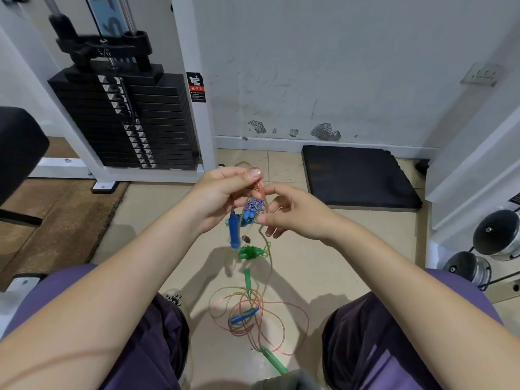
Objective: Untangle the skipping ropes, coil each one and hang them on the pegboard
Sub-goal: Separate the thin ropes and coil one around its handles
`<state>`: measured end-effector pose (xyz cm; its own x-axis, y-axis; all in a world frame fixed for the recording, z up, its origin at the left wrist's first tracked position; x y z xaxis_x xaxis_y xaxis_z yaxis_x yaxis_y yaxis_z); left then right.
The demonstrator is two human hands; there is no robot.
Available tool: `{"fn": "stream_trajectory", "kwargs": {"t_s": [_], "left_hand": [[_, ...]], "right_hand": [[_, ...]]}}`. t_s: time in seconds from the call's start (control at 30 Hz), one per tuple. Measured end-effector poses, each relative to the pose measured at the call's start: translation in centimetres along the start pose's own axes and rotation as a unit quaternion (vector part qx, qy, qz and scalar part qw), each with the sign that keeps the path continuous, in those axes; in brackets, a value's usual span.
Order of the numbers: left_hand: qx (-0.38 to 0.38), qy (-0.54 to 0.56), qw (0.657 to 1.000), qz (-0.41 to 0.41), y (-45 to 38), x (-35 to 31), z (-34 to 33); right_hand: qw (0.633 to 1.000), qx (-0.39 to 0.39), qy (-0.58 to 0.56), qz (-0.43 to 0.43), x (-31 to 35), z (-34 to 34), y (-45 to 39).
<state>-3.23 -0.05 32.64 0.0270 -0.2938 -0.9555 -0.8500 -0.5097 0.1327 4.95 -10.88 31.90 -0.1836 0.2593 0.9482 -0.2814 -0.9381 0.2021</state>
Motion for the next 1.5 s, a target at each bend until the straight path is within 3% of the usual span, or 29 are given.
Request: {"fn": "stream_trajectory", "kwargs": {"t_s": [0.1,0.2,0.27,0.4,0.53,0.7,0.87,1.0,1.17,1.27,1.4,1.5], "left_hand": [[-0.014,-0.004,1.0,0.0,0.0,-0.1,0.4],[-0.065,0.056,0.996,-0.024,-0.2,-0.8,1.8],[-0.079,0.078,0.993,-0.035,-0.2,-1.1,2.5],[-0.036,0.012,0.999,0.003,0.0,-0.6,1.7],[0.091,-0.105,0.988,0.067,0.7,1.2,-0.3],[0.14,-0.181,0.97,0.077,1.2,2.5,-1.6],[0.08,-0.116,0.99,0.03,0.4,1.5,-1.2],[0.042,-0.06,0.997,0.007,-0.1,0.8,-0.5],[-0.008,0.02,0.999,-0.024,-0.5,-0.6,0.5],[-0.054,0.062,0.996,-0.047,-0.7,-1.7,2.0],[-0.04,0.012,0.999,-0.014,-0.5,-1.4,2.4],[0.039,-0.085,0.995,0.044,-0.2,0.4,1.2]], "right_hand": [[0.999,0.013,0.032,-0.003,-0.2,-0.5,-0.3],[0.992,0.002,0.128,-0.014,-0.7,-0.1,-0.4],[0.992,0.011,0.127,-0.021,-0.6,0.0,-0.2],[0.998,-0.007,-0.052,0.032,1.6,1.2,0.4],[0.964,-0.07,-0.234,0.102,3.7,3.7,1.1],[0.93,-0.123,-0.327,0.115,3.6,5.6,1.4],[0.962,-0.116,-0.24,0.063,2.5,5.2,1.1],[0.998,0.012,-0.055,-0.003,1.0,2.9,1.3],[0.993,0.097,0.049,-0.044,-0.8,0.3,1.2],[0.986,0.094,0.125,-0.059,-1.3,0.1,1.1],[0.999,0.034,-0.008,-0.01,0.2,1.0,0.7],[0.989,-0.008,-0.135,0.055,2.2,2.3,0.7]]}}
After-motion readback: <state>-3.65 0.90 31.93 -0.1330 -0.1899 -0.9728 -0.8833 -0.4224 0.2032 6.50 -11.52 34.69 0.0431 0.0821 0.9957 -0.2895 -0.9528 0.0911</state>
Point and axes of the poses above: each hand's wrist, its own y-axis away from the middle knuckle, its own z-axis out of the back of the hand, x = y × z, the point moved 7 cm from there along -y, towards the middle knuckle, and after that the axes turned 2 degrees about -y, right-handed, at the moved point
